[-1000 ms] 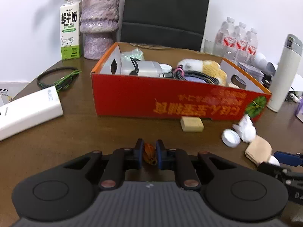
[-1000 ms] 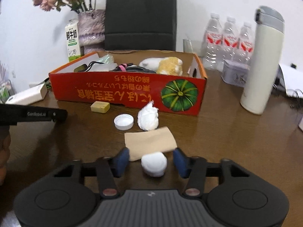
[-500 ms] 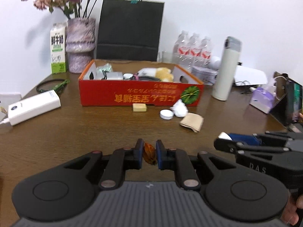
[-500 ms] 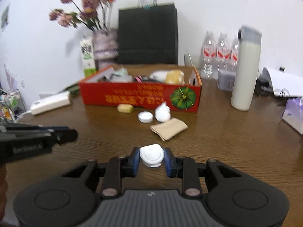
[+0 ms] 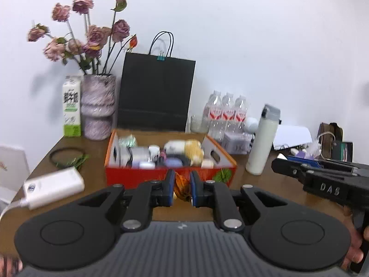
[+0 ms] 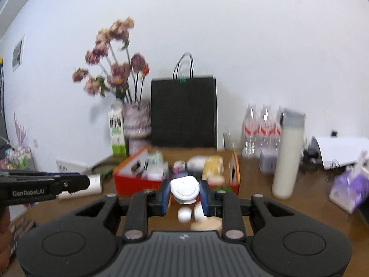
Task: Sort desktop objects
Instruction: 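Place the puck and orange item into the cardboard box, open both tools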
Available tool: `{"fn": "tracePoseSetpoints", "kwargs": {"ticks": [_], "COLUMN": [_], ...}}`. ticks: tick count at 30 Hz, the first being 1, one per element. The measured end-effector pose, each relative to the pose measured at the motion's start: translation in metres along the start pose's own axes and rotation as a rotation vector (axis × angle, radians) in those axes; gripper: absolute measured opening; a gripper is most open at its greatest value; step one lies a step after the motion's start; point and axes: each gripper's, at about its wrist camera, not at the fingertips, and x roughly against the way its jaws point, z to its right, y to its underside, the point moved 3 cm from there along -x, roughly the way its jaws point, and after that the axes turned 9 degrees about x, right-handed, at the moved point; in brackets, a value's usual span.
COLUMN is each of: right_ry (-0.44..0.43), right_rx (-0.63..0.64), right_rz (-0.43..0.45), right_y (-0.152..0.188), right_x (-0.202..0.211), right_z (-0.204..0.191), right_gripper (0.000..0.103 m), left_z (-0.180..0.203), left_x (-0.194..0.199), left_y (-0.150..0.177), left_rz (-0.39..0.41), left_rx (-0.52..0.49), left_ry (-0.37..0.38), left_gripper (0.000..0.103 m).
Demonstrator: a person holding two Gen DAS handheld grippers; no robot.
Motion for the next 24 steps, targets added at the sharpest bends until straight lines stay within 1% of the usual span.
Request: {"fn": "tracePoseSetpoints", "kwargs": {"ticks": [1, 3, 4, 7, 8, 10, 11, 13, 14, 16, 18, 19, 20, 22, 23, 24], "right_ry": [-0.018, -0.05, -0.067, -0.134, -0.165, -0.208, -0.2, -0.146, -0.122, -0.089, -0.057, -0.055, -0.057, -0.062, -0.065, -0.07], "right_rx": [-0.013, -0.06, -0.076, -0.162, -0.206, -0.252, -0.263, -0.232, -0.218, -0.208, -0.215, -0.219, -0.226, -0.227, -0.231, -0.232], "right_rz": [0.001, -0.012, -0.033, -0.125, -0.16, -0.223, -0.254, -0.324, -0.359, -0.433, -0.484, -0.498, -0.503, -0.482, -0.483, -0.486], "right_y": [-0.011, -0.031, -0.039, -0.05, -0.049, -0.044, -0.04, -0.032, -0.026, -0.013, 0.0, 0.006, 0.01, 0.011, 0.009, 0.006], "right_x": [-0.01, -0.041, -0.059, -0.122, -0.147, -0.183, -0.2, -0.234, -0.25, -0.281, -0.301, -0.307, -0.311, -0.315, -0.316, -0.317], "right_z": [0.006, 0.022, 0.029, 0.047, 0.052, 0.057, 0.058, 0.059, 0.059, 0.063, 0.066, 0.067, 0.068, 0.069, 0.069, 0.07], "right_gripper": [0.026, 0.026, 0.026, 0.026, 0.026, 0.026, 0.026, 0.026, 0.026, 0.026, 0.027, 0.028, 0.028, 0.028, 0.03, 0.034], "left_z": [-0.003, -0.01, -0.014, -0.03, -0.038, -0.051, -0.058, -0.066, -0.068, -0.068, -0.066, -0.067, -0.068, -0.069, -0.07, -0.07], "left_x": [-0.014, -0.046, -0.062, -0.119, -0.137, -0.172, -0.191, -0.219, -0.229, -0.25, -0.259, -0.263, -0.267, -0.269, -0.27, -0.269], "left_y": [-0.011, -0.03, -0.036, -0.051, -0.055, -0.057, -0.056, -0.052, -0.048, -0.043, -0.038, -0.037, -0.037, -0.039, -0.041, -0.043], "left_rz": [-0.025, -0.079, -0.105, -0.181, -0.204, -0.265, -0.292, -0.347, -0.361, -0.397, -0.41, -0.414, -0.412, -0.408, -0.404, -0.402], "left_rx": [0.006, 0.035, 0.04, 0.06, 0.081, 0.115, 0.144, 0.168, 0.175, 0.151, 0.136, 0.128, 0.123, 0.103, 0.099, 0.098], "left_ry": [0.024, 0.044, 0.045, 0.01, -0.006, -0.011, -0.026, -0.029, -0.038, -0.05, -0.063, -0.072, -0.086, -0.105, -0.11, -0.116], "left_gripper": [0.015, 0.015, 0.015, 0.015, 0.015, 0.015, 0.015, 0.015, 0.015, 0.015, 0.018, 0.024, 0.027, 0.03, 0.035, 0.038]}}
